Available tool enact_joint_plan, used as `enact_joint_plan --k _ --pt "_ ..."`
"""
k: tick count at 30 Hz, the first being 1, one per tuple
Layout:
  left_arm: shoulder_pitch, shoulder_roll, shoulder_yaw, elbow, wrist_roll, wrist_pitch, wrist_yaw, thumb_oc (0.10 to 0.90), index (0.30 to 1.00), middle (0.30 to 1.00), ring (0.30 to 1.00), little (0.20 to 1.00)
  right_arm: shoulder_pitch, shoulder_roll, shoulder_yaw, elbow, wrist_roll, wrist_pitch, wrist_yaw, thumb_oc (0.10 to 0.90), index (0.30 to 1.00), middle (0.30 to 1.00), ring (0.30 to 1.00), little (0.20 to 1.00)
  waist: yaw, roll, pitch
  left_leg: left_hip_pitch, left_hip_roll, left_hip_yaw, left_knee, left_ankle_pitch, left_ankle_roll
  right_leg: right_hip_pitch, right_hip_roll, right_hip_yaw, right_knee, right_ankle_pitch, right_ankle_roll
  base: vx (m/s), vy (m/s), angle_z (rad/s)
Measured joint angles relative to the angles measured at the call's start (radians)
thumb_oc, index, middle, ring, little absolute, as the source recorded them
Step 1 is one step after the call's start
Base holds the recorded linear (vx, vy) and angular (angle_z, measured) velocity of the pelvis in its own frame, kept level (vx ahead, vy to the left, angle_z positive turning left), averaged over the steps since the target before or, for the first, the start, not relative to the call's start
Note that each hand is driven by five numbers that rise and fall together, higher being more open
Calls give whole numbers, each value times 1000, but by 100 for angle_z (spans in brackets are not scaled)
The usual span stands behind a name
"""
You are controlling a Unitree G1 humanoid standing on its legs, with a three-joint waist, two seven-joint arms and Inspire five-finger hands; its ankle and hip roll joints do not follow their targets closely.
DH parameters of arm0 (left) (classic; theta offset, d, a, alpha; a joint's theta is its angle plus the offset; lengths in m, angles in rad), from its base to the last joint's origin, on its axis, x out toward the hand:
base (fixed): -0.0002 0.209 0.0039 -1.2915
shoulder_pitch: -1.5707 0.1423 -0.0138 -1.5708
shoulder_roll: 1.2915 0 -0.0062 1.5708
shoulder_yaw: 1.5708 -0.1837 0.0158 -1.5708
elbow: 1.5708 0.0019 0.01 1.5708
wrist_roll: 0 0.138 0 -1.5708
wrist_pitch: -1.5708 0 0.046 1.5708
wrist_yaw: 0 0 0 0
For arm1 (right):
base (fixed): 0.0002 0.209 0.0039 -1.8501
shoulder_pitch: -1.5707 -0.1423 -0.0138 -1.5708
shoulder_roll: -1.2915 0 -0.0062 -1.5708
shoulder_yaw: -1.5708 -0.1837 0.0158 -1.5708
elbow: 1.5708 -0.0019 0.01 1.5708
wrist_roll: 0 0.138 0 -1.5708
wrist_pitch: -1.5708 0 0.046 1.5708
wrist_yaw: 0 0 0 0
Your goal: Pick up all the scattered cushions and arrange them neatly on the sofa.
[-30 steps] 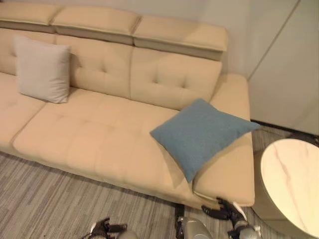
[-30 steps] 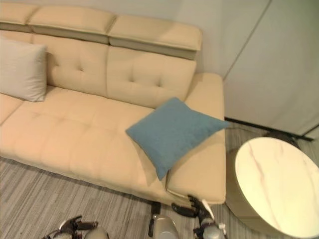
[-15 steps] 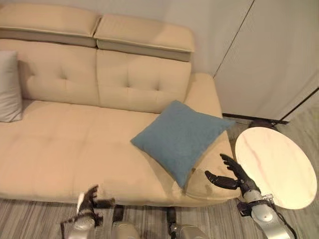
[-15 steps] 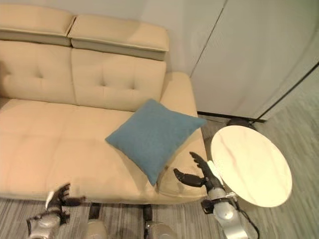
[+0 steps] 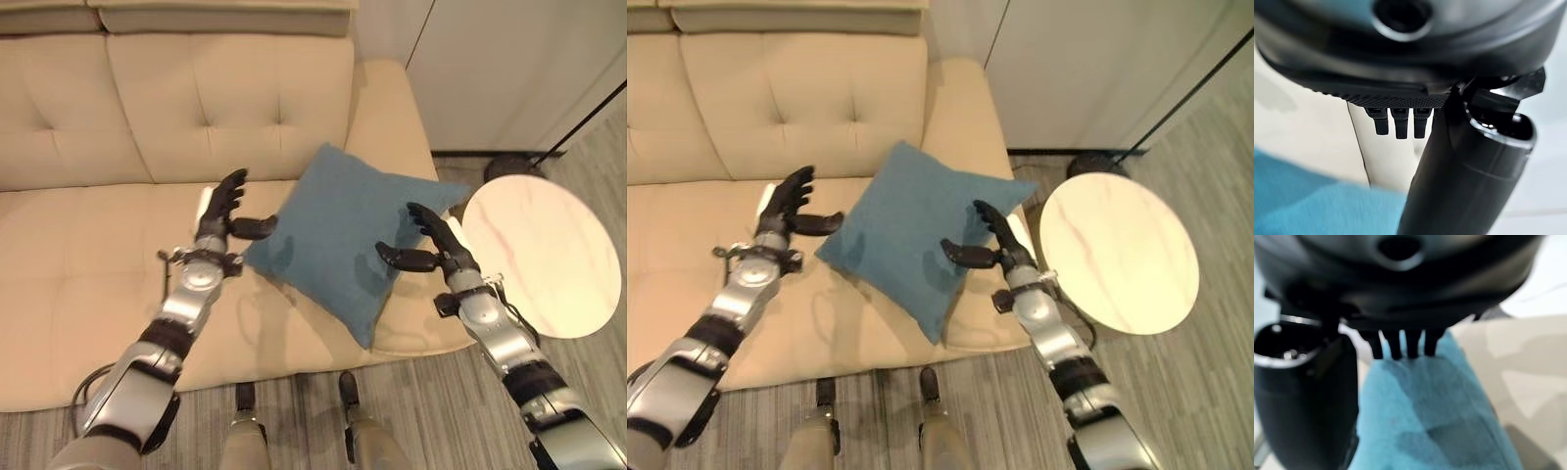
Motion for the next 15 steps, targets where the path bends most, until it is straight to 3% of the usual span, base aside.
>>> enact_joint_plan --k 4,9,15 --pt "-121 -13 -25 181 3 20 10 800 900 900 900 900 -164 31 59 137 55 10 -40 800 900 900 900 900 -22 10 51 -20 6 1 4 -1 -2 -24 7 6 3 1 -1 -44 4 -5" --pt "-200 -13 -37 338 23 52 22 800 900 900 900 900 -292 76 103 254 121 4 -73 800 900 900 900 900 -32 3 64 -72 7 6 12 0 -3 -79 6 11 5 12 -2 -35 15 -5" --pt "-290 9 -35 392 -5 67 20 800 900 900 900 900 -375 153 116 273 286 -11 -94 800 900 900 900 900 -40 2 88 -148 8 -1 43 5 -9 -140 8 11 6 32 -1 2 3 -1"
